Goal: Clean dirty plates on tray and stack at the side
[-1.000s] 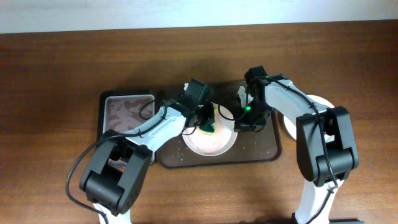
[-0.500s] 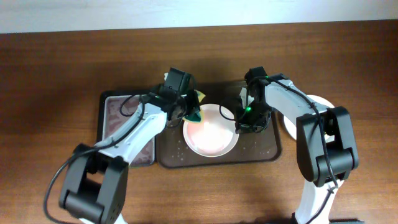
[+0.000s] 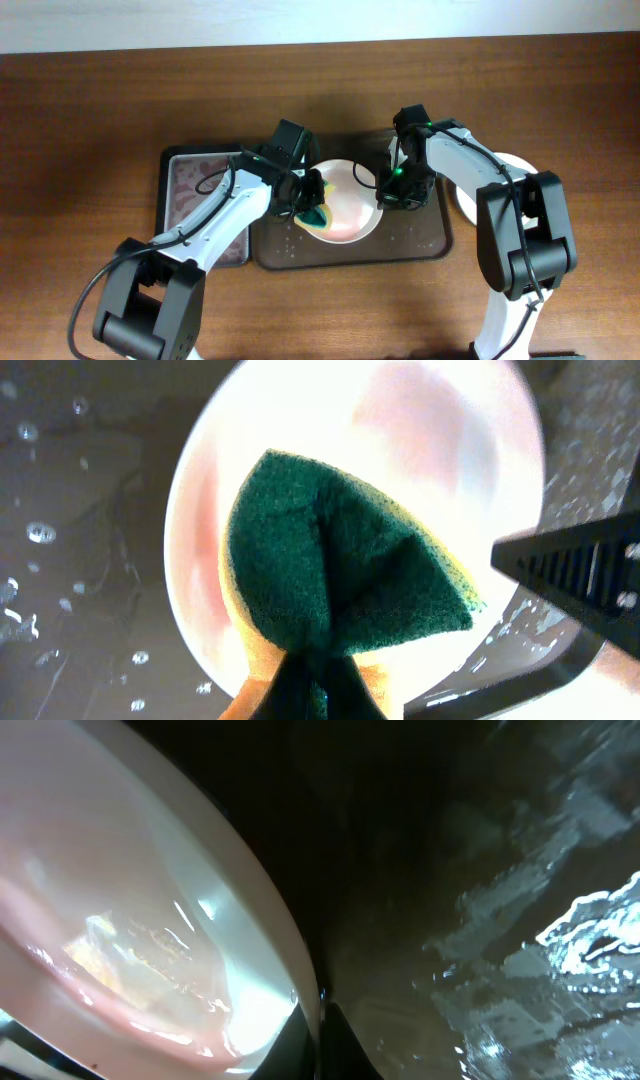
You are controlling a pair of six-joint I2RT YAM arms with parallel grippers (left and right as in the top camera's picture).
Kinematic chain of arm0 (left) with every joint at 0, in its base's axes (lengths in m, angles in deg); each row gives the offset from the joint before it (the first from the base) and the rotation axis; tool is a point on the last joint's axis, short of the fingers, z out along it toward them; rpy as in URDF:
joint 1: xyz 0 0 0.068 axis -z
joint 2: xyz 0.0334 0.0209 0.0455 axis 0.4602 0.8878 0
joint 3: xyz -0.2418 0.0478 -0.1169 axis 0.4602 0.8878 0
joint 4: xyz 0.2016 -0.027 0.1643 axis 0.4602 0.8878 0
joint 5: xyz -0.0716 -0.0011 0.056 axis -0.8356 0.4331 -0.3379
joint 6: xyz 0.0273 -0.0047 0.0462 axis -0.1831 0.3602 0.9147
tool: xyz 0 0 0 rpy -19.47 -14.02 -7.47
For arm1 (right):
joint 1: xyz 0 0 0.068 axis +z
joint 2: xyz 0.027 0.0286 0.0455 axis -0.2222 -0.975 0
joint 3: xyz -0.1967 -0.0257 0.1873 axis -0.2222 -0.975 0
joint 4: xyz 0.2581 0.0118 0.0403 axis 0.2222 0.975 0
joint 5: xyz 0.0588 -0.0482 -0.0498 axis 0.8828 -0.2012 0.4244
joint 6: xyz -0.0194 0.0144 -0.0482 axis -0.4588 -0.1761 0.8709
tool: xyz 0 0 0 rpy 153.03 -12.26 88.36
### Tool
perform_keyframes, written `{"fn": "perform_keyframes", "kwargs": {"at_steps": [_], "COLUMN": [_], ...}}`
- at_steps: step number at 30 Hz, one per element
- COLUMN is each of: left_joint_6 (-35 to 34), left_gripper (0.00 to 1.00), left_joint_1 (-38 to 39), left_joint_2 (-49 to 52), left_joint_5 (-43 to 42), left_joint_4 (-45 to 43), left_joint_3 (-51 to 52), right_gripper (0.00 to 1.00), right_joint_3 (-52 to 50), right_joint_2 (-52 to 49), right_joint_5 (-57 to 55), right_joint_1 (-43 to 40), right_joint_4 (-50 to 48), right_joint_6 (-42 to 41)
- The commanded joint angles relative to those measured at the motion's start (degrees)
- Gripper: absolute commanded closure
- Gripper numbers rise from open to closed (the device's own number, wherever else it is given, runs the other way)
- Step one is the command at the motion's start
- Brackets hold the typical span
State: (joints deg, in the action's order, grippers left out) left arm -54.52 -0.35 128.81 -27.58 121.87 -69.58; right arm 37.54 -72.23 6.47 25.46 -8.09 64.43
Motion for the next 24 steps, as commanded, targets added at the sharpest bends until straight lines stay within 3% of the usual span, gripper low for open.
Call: {"fn": "perform_keyframes", "kwargs": {"at_steps": [1, 6, 10, 17, 24], "left_joint_6": [0.90, 0.90, 0.83, 0.85, -2.47], "left_gripper": [1.00, 1.00, 1.00, 1.00, 1.00], "left_joint_1": [0.07, 0.07, 0.46, 4.87, 5.49], "left_joint_2": [-1.62, -1.73, -1.73, -1.49, -1.27], "left_joint_5": [-1.75, -1.64, 4.52, 17.53, 17.94], "left_joint_4": [3.48, 6.56, 6.08, -2.56, -5.14], "left_joint_3": [-0.17, -0.17, -0.15, 1.73, 5.75], "right_gripper": [0.96, 0.96, 0.96, 0.96, 0.96], "right_joint_3": [-0.15, -0.15, -0.15, -0.15, -0.15], "right_joint_2": [-0.61, -0.61, -0.61, -0.61, -0.61], "right_joint_5": [0.57, 0.76, 2.58, 2.75, 2.73], "right_joint_1": [-0.24, -0.26, -0.26, -0.20, -0.22], "right_joint_4": [-0.63, -1.14, -1.66, -1.44, -1.46], "right_joint_6": [-8.37, -12.00, -12.61, -12.59, -12.59]}}
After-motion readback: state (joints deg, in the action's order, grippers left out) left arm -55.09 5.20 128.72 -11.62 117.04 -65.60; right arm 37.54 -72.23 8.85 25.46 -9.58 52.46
